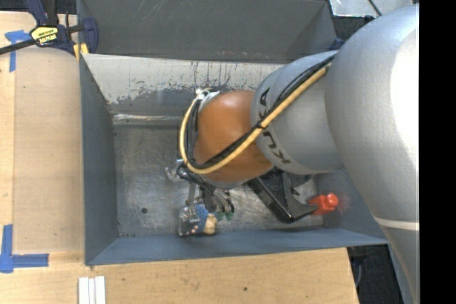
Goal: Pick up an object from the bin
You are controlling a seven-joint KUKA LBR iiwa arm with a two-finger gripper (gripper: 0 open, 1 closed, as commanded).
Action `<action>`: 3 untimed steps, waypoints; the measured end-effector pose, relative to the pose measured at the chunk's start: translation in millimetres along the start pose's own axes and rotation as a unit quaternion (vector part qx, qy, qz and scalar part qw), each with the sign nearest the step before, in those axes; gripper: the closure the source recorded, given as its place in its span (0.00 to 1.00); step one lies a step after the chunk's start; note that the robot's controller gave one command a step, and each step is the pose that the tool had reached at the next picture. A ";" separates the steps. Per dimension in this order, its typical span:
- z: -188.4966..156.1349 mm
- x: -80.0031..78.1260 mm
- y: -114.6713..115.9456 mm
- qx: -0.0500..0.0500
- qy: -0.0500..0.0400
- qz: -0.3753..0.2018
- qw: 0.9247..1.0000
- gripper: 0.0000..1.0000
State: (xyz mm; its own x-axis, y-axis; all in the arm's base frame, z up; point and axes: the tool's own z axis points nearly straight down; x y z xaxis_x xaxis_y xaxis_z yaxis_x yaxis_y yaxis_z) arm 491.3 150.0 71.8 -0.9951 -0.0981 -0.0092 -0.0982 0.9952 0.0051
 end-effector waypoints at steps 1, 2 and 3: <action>-29.1 11.9 -53.3 0.003 0.004 -0.079 0.997 0.00; -28.6 4.2 -71.8 0.003 0.003 0.012 1.000 0.00; -2.8 5.9 -66.0 0.002 0.002 -0.122 0.992 0.00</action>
Offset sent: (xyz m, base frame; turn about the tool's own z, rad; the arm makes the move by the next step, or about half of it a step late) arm -0.0076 -0.0521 0.0282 -0.1617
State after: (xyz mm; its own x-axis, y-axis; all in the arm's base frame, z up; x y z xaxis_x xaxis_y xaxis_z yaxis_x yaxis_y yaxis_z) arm 492.0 83.7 74.2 -0.9415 -0.3369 -0.0064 -0.3369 0.9415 -0.0014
